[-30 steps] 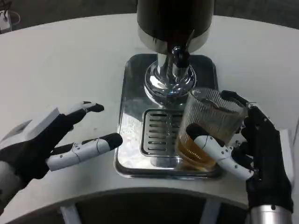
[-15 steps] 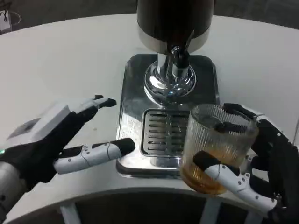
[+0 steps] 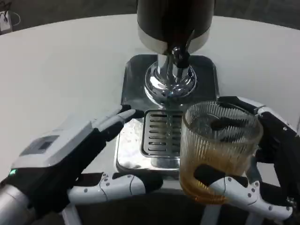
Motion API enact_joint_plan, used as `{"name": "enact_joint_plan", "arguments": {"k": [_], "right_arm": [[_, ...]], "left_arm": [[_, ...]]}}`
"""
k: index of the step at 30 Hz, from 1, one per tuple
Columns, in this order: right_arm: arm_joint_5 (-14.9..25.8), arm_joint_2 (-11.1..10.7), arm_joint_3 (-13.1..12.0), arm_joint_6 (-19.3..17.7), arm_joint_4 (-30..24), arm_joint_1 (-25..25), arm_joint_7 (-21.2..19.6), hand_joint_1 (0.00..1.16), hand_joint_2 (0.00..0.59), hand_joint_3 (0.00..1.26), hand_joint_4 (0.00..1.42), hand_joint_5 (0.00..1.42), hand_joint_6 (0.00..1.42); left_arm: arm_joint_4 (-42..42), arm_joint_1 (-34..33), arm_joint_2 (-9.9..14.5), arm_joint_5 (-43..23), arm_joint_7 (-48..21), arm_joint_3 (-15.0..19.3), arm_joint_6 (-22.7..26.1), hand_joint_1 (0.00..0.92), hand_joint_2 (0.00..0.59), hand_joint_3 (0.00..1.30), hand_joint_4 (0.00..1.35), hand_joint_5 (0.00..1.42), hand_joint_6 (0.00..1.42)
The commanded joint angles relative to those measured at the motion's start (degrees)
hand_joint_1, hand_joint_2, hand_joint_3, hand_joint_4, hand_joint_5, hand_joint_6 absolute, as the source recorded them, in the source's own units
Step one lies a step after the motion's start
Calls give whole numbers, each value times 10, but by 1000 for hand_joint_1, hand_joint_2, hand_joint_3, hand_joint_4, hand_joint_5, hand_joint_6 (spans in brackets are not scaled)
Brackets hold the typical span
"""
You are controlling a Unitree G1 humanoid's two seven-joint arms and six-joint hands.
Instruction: Grasp the cup under the faucet to collect the drink, then remove the cup.
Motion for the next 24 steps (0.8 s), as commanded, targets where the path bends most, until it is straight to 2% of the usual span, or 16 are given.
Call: {"name": "enact_joint_plan", "arguments": {"k": [1, 7, 12, 16, 24], "right_arm": [[15, -10, -12, -39, -20, -2, 14, 913, 216, 873, 1123, 1330, 1424], [11, -28, -29, -76, -13, -1, 30, 909, 215, 873, 1123, 1330, 1424], [14, -46, -54, -108, -5, 3, 38, 907, 215, 873, 1123, 1330, 1424], [22, -51, -70, -116, -8, 8, 43, 906, 215, 877, 1123, 1330, 1424], [29, -55, -82, -133, -16, 25, 51, 905, 215, 882, 1123, 1341, 1424]], "left_arm": [[-25, 32, -3, 4, -5, 6, -6, 0, 62, 110, 0, 18, 162], [-45, 57, -3, 29, 0, 8, -12, 0, 67, 61, 0, 0, 133], [-57, 74, -7, 44, -1, 7, -11, 0, 68, 35, 0, 0, 115], [-70, 91, -17, 56, 0, 7, -11, 0, 67, 17, 0, 0, 99], [-78, 104, -33, 73, -1, -1, -11, 0, 70, 10, 0, 0, 92]]}}
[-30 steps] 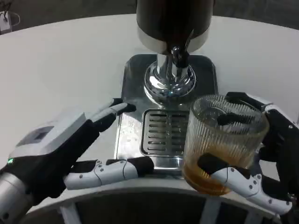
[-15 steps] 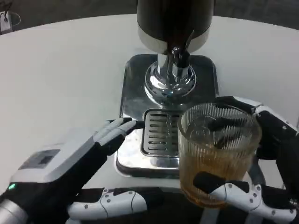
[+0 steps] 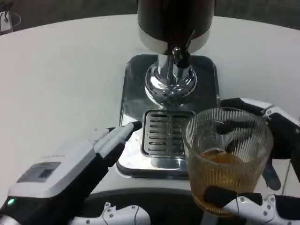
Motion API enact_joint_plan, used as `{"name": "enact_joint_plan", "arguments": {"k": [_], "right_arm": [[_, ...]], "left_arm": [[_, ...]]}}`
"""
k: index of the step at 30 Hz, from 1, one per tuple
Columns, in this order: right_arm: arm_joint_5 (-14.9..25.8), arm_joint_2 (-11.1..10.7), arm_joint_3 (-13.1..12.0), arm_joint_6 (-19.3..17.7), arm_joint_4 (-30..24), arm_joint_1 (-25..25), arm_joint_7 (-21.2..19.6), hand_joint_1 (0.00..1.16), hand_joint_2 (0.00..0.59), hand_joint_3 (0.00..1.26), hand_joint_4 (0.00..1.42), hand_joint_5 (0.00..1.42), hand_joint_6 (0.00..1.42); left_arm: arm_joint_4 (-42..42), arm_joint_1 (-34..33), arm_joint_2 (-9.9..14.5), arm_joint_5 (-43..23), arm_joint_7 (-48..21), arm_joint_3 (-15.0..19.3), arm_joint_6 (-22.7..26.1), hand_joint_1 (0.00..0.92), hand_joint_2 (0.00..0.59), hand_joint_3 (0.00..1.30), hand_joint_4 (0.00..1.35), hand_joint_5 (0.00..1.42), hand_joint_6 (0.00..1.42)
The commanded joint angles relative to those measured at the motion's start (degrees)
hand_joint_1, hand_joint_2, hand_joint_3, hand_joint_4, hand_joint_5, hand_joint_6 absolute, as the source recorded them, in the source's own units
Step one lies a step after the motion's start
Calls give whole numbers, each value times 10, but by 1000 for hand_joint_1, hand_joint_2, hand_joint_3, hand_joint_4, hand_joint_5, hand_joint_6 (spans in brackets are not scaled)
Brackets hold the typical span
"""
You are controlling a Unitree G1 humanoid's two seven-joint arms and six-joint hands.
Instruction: Grasp the cup under the faucet to collect the drink, then remove the cup.
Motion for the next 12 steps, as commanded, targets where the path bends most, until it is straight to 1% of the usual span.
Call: {"name": "enact_joint_plan", "arguments": {"k": [1, 8, 12], "right_arm": [[18, -1, -10, -34, -17, 11, 5, 905, 215, 882, 1123, 1342, 1424], [24, -5, -20, -47, -18, 21, 15, 904, 215, 883, 1123, 1343, 1424], [28, -5, -22, -52, -20, 25, 20, 904, 215, 883, 1123, 1343, 1424]], "left_arm": [[-8, 10, -10, 14, -1, -2, -4, 0, 70, 9, 0, 0, 91], [-16, 21, -22, 20, -2, -2, -7, 0, 71, 7, 0, 0, 90], [-19, 23, -24, 22, -4, 0, -8, 0, 71, 1, 0, 0, 90]]}}
